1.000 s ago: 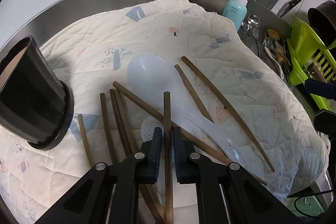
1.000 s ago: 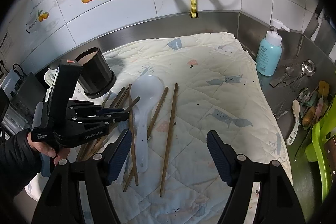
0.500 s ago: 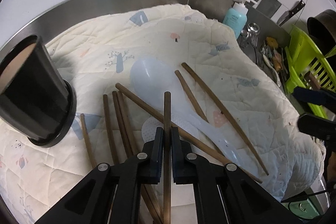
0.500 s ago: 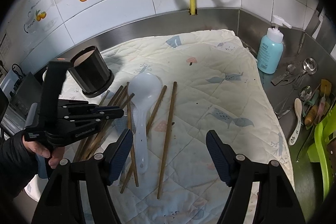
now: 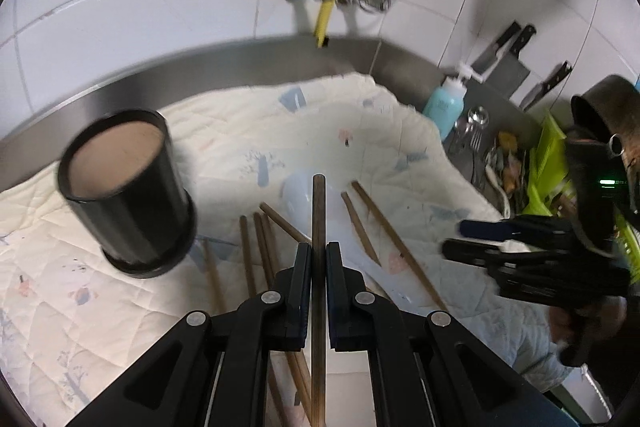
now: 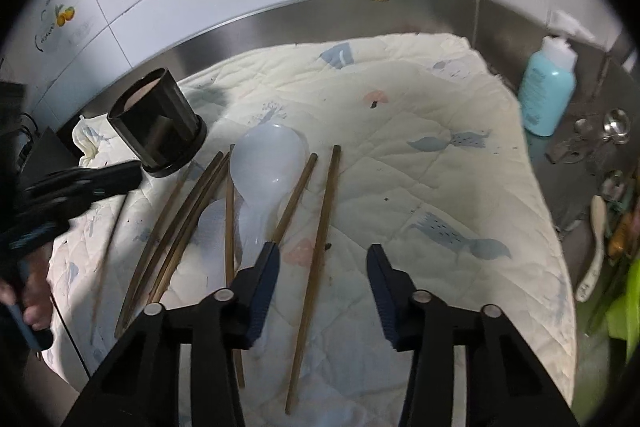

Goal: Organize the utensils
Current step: 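Lift the chopstick with the left gripper while the right gripper grasps another chopstick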

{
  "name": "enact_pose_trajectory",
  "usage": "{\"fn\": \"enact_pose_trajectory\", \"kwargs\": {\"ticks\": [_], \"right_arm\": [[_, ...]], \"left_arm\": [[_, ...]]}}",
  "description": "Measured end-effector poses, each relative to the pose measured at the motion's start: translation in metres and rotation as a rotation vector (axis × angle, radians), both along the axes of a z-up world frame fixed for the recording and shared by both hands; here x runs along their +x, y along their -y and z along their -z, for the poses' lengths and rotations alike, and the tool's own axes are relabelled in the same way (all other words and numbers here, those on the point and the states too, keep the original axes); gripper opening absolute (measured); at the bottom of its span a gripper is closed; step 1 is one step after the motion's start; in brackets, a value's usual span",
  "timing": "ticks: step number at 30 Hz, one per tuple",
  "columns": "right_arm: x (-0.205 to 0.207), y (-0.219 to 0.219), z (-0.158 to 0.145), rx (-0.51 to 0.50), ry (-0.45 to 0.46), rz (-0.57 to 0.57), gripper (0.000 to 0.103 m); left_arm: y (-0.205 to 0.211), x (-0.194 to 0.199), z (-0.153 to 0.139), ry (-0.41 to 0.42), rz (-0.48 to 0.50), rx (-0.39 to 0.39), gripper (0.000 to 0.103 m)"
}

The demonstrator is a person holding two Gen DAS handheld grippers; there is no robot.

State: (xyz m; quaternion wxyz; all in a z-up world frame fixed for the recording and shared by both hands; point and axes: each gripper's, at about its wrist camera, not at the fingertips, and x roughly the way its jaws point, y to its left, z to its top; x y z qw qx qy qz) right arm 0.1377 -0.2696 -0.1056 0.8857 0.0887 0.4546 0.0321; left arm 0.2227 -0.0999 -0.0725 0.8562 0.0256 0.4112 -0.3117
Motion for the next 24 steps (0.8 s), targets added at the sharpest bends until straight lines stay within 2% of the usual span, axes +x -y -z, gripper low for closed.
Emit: {"fn": "enact_pose_trajectory", "kwargs": {"ticks": [4,9,12,17,24], "right_arm": [[0.024,-0.006,0.009,-0.004,-0.03,-0.017,0.032],[0.051,-0.01,0.021,-0.017,-0.069,-0.04,0.028],[0.066,-0.012,0.029,-0.028,-0.096,-0.042,0.021],[0.083,-0.015,0.041,-0.073,-0.137,-0.04,0.017],[0.09,-0.02,0.041,-0.113,-0.134,-0.051,0.012]], "left_arm": [[-0.016,-0.008,-0.02,0.03,-0.028,-0.023,0.007],[-0.038,-0.015,-0.04,0.061,-0.058,-0.052,0.007],[-0.051,-0.018,-0.052,0.071,-0.075,-0.075,0.007],[-0.068,-0.017,-0.069,0.09,-0.11,-0.101,0.007],[-0.089,0.0,-0.091,0.124,-0.166,-0.136,0.007]]}}
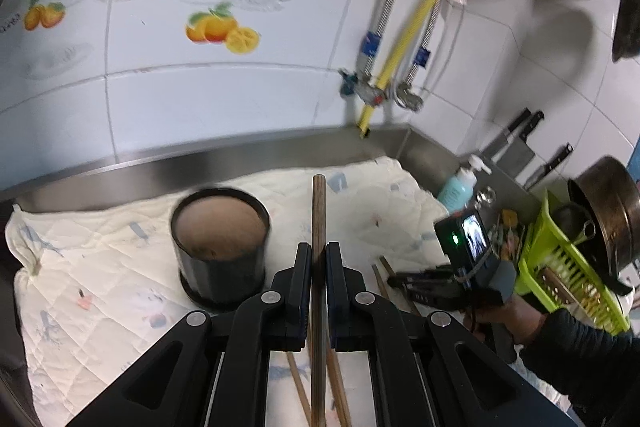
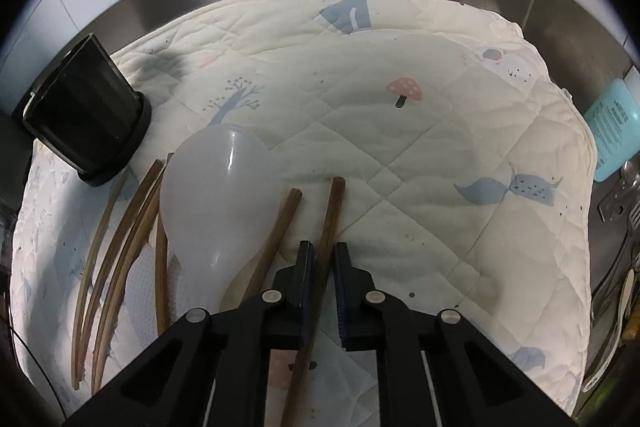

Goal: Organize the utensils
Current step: 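Lift the chopstick with the left gripper while the right gripper grasps another chopstick, then carry both held chopsticks upright to the black cup and lower them inside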

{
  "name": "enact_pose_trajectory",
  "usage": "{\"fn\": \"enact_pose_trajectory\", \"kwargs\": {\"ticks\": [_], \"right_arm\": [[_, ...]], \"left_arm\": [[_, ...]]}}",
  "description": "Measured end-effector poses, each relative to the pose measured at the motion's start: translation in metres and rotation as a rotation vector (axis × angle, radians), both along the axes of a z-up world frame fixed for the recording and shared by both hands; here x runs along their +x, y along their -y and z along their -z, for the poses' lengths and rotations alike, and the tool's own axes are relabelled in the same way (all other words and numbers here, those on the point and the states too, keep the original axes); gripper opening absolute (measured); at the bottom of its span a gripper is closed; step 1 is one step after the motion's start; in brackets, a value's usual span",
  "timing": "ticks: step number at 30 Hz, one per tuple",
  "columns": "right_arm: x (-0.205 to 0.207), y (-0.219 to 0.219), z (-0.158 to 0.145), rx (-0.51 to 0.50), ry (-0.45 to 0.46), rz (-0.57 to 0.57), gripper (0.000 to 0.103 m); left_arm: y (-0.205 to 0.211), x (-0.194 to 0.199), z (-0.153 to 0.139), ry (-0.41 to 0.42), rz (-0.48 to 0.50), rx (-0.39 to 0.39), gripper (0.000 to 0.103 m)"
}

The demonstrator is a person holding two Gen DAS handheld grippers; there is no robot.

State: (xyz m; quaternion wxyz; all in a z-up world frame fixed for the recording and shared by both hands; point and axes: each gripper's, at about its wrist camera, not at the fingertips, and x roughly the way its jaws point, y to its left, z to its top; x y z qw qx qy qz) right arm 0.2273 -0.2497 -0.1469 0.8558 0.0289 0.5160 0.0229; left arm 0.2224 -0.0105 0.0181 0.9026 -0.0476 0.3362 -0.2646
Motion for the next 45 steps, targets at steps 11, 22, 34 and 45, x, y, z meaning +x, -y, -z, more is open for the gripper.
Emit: {"fn": "enact_pose_trajectory", "kwargs": {"ticks": [11,22,34,45], "right_arm": [[-0.029,0.003,-0.056,0.009,0.189,0.021,0.011],[-0.069,-0.002,-0.128,0.023,0.372,0.049,0.01],[-0.097,-0.014,-0.188,0.044,0.531,0.084,0.01],[-0.085,-0.042,-0.204,0.067,0.575,0.029,0.01]], "left_arm": [[-0.04,0.061,-0.046,0.129,-0.12,-0.107,0.007],[-0.05,0.131,-0.053,0.254,-0.159,-0.2,0.007],[-0.047,0.178,-0.037,0.351,-0.172,-0.216,0.007],[-0.047,0.191,-0.006,0.367,-0.179,-0.234,0.007]]}}
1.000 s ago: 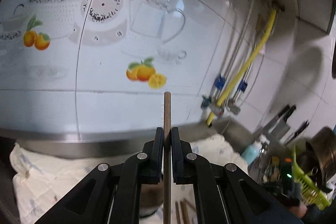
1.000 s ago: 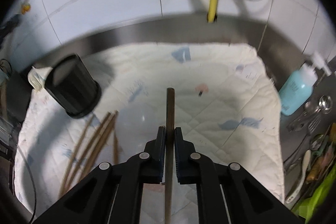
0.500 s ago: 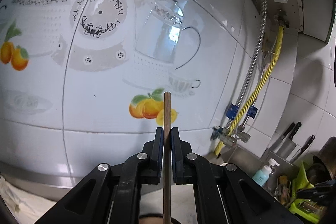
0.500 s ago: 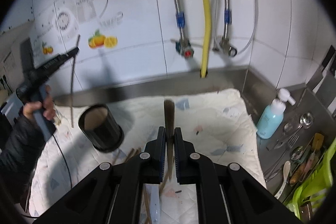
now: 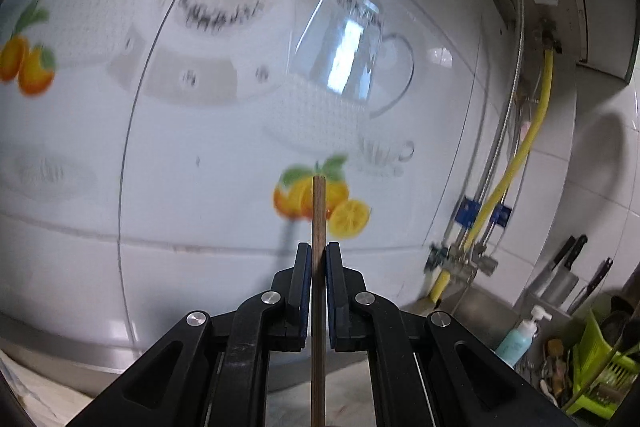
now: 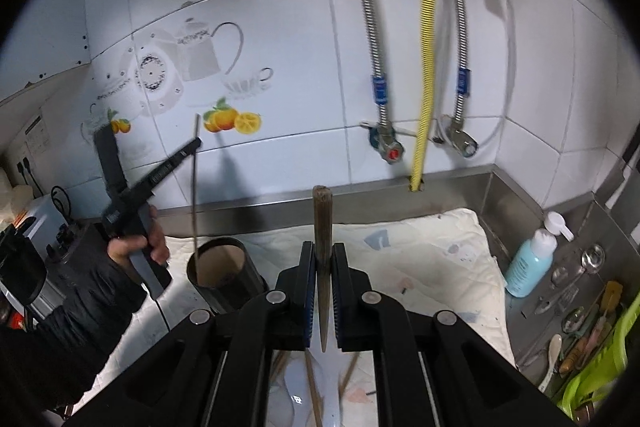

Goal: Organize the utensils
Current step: 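Carry both held chopsticks upright to the black cup and lower them inside, then open the left gripper while the right gripper opens, releasing chopsticks into the cup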

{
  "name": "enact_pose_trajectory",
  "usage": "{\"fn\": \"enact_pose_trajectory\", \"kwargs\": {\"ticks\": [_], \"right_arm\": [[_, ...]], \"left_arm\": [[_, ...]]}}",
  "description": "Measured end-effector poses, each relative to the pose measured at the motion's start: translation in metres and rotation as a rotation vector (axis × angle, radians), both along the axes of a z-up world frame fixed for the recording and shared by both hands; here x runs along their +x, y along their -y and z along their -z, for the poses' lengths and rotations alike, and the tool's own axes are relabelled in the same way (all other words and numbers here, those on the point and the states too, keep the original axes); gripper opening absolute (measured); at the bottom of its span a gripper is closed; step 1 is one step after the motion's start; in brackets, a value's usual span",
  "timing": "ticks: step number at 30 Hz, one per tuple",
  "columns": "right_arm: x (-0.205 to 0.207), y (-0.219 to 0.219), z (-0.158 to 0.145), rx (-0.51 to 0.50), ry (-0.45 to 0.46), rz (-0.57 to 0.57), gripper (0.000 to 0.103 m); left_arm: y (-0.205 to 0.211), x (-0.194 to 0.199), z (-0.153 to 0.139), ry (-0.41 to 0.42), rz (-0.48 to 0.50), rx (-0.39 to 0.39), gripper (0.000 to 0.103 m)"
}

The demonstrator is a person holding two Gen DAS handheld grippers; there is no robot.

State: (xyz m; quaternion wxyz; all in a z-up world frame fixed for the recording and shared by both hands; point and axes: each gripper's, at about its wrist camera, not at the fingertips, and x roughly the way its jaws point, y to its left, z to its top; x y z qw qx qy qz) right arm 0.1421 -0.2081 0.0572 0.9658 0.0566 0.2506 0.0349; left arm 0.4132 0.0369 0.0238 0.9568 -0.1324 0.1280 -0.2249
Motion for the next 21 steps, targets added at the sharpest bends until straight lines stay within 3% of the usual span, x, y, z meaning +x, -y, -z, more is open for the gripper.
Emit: {"fn": "enact_pose_trajectory", "kwargs": {"ticks": [13,21], "right_arm": [[0.052,-0.061,-0.021,0.08,0.113,-0.16,0.01],[0.096,-0.091,0.011,0.088,0.018,-0.197,0.01]], "left_arm": [[-0.024,-0.026,0.033,-0.158,-0.023,0.077,0.007],[-0.033,-0.031,0.036,-0.255,-0.03,0.11,0.009]]}}
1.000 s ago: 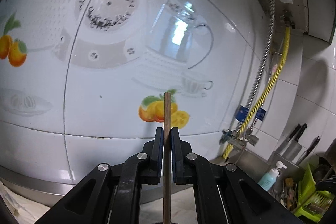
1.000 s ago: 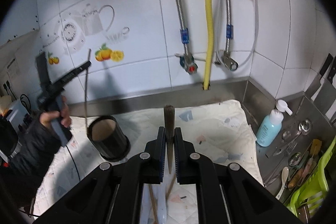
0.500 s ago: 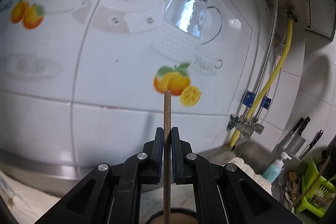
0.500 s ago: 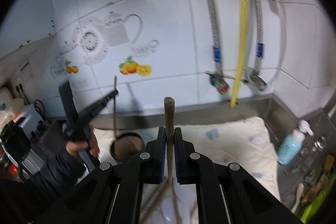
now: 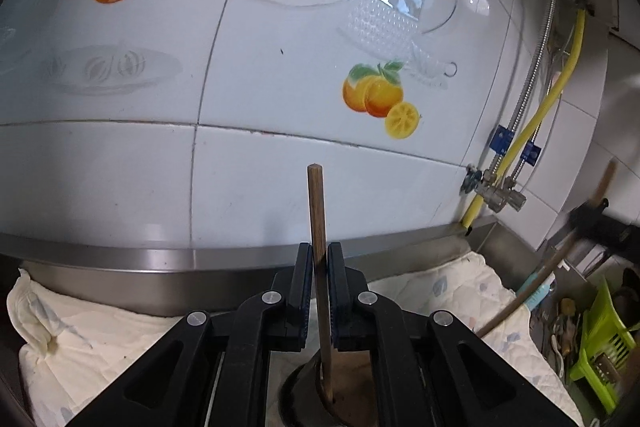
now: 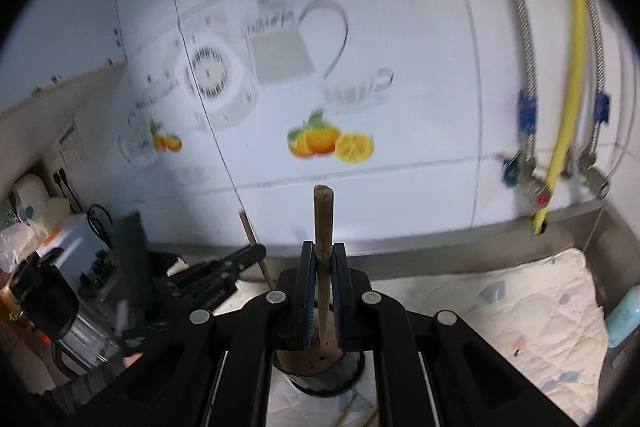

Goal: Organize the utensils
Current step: 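Open the left gripper while the right gripper opens, releasing chopsticks into the cup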

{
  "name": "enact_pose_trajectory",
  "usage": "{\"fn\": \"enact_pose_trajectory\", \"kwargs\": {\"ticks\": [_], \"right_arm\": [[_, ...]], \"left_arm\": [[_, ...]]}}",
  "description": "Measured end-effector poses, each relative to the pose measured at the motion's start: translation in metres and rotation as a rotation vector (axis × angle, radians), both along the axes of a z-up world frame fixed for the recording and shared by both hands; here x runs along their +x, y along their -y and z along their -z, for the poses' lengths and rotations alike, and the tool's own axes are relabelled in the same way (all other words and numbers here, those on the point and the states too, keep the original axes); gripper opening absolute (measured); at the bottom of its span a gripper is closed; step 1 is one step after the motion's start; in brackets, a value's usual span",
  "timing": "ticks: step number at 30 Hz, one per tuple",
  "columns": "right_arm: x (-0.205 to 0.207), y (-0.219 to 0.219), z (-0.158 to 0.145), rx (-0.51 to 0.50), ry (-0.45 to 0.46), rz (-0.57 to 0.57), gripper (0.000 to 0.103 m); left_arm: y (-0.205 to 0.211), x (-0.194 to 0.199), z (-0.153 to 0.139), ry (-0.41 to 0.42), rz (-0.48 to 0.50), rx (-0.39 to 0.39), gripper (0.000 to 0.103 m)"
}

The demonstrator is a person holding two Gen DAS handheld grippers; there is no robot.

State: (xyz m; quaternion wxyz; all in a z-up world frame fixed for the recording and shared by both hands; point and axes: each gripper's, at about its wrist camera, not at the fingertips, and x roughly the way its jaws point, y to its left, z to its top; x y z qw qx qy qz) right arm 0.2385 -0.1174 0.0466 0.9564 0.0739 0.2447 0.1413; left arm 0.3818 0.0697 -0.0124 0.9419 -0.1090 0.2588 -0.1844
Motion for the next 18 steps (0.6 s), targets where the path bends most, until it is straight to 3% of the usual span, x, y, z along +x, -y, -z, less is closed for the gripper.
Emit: {"fn": "enact_pose_trajectory", "kwargs": {"ticks": [6,8,9,10,11,12,15,18], "right_arm": [[0.018,0.0,0.026,0.008,-0.109,0.002,0.01],[0.021,0.001,0.029,0.01,-0.13,0.002,0.01],[0.022,0.002,0.03,0.005,-0.133,0.004,0.01],[0.022,0.003,0.03,-0.005,-0.133,0.014,0.011],[0.022,0.004,0.03,-0.019,-0.136,0.025,0.011],[0.023,0.004,0.03,-0.025,-0.138,0.028,0.015],[0.024,0.007,0.028,-0.026,-0.135,0.033,0.042],[0.02,0.007,0.023,-0.05,-0.117,0.033,0.044]], "left_arm": [[0.002,0.004,-0.002,-0.068,0.022,0.019,0.013],[-0.001,0.002,-0.004,-0.078,0.011,0.016,0.025],[-0.002,0.001,-0.005,-0.079,0.007,0.015,0.038],[-0.005,-0.002,-0.006,-0.077,0.002,0.017,0.045],[-0.005,-0.004,-0.008,-0.073,0.0,0.021,0.045],[-0.006,-0.006,-0.01,-0.07,0.0,0.027,0.045],[-0.009,-0.013,-0.016,-0.065,-0.006,0.035,0.045],[-0.013,-0.024,-0.023,-0.061,-0.009,0.036,0.045]]}}
